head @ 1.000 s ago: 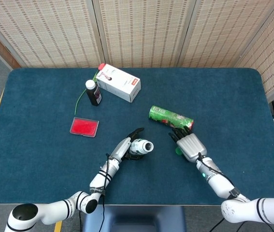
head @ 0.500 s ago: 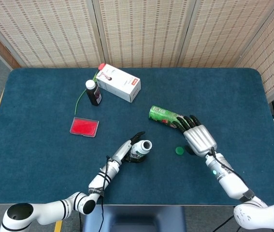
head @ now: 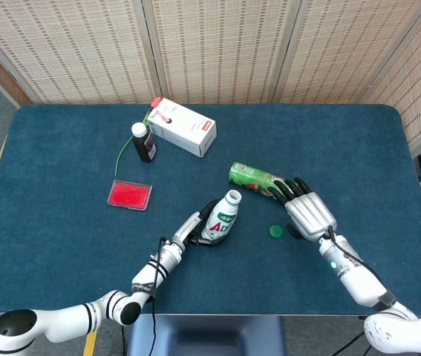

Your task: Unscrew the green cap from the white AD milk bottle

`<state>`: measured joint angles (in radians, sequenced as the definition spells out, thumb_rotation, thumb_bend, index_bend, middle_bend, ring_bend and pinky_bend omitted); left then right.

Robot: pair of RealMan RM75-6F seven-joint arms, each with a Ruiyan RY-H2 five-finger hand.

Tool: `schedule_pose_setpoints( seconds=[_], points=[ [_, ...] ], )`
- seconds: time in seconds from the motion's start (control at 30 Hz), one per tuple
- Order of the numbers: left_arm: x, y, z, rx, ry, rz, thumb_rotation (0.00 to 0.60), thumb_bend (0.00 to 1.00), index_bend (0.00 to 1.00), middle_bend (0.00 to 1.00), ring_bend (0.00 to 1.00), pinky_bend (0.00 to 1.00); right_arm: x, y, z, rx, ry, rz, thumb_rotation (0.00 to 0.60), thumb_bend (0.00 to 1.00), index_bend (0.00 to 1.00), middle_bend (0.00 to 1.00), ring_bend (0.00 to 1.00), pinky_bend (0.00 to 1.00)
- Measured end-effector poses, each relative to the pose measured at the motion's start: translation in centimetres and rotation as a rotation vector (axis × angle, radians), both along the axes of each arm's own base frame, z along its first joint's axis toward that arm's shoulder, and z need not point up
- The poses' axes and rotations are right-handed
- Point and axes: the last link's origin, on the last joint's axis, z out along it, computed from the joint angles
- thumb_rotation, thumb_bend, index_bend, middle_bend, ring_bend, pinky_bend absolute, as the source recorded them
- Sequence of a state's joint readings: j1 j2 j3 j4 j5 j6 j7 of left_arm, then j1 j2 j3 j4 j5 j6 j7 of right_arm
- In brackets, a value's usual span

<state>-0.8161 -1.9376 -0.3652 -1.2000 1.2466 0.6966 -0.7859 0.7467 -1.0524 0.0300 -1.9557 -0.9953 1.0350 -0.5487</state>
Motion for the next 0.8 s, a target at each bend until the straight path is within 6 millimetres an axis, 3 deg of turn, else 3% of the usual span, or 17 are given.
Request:
schedule_pose_setpoints(
  seconds=[0.43, 0.63, 0.8],
  points=[
    [-1.6, 0.3, 1.5, 0.091, 0.088, -0.081, 0.600, 0.29, 0.00, 0.00, 0.00, 0.00, 0.2, 0.3, 0.6, -0.011, -0.004, 0.009, 0.600, 0.27, 0.00, 0.00, 0.00, 0.00],
    [-2.3, 0.5, 3.5, 0.210, 0.186, -0.173, 0.600, 0.32, 0.00, 0.00, 0.00, 0.00, -0.3, 1.0, 1.7, -0.057, 0.020, 0.000, 0.600, 0.27, 0.00, 0.00, 0.00, 0.00],
    [-4.3, 0.4, 6.7, 0.335, 0.355, -0.296, 0.600, 0.33, 0.00, 0.00, 0.00, 0.00, -1.1, 2.4, 2.8, -0.112, 0.002, 0.005, 0.600, 0.27, 0.00, 0.00, 0.00, 0.00]
  ],
)
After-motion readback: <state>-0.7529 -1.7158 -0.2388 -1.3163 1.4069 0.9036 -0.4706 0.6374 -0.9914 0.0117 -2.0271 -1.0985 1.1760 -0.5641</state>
